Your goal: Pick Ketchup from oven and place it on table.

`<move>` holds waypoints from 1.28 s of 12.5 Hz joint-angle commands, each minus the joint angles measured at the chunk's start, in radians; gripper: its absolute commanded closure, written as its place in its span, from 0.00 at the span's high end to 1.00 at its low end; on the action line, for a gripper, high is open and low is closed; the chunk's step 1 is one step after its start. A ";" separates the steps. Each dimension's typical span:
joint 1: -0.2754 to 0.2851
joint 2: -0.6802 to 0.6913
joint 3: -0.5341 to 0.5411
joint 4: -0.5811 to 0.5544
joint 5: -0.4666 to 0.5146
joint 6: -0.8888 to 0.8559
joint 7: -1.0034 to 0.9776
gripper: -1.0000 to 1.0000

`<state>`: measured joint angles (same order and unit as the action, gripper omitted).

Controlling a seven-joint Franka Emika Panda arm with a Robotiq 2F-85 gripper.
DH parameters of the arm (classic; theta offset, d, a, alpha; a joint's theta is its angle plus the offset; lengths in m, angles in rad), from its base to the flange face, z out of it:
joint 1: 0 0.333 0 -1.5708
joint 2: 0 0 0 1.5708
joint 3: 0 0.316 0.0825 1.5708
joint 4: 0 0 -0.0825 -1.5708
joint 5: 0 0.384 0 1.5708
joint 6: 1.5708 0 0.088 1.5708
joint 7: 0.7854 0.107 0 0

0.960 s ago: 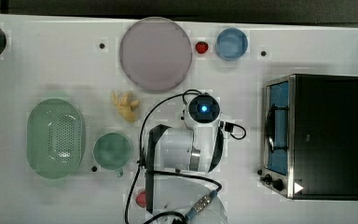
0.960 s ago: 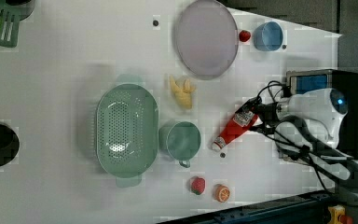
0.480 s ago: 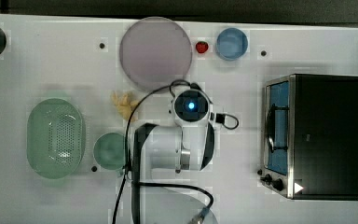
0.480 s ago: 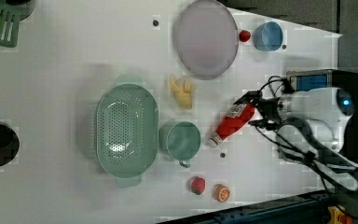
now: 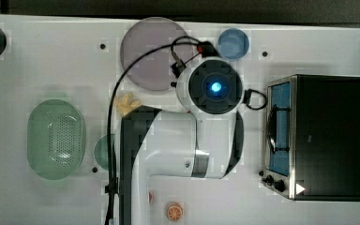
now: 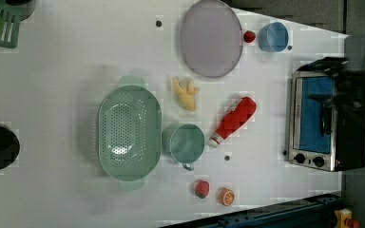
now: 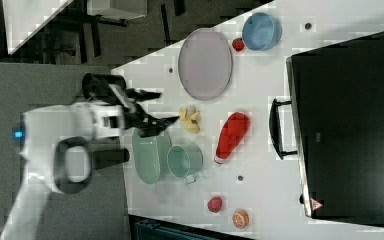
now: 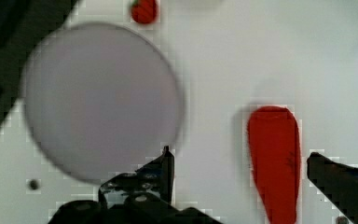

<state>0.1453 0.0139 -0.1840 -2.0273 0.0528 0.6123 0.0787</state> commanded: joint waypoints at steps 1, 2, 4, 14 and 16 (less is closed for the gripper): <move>-0.014 0.013 0.004 0.131 -0.009 -0.121 -0.010 1.00; -0.014 0.010 0.004 0.172 -0.010 -0.167 -0.010 1.00; -0.014 0.009 0.004 0.247 -0.011 -0.295 -0.008 1.00; -0.015 0.009 0.001 0.448 -0.070 -0.637 0.054 1.00; -0.014 0.011 0.001 0.448 -0.070 -0.636 0.054 1.00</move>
<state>0.1560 0.0213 -0.1881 -1.5771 0.0050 -0.0215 0.1012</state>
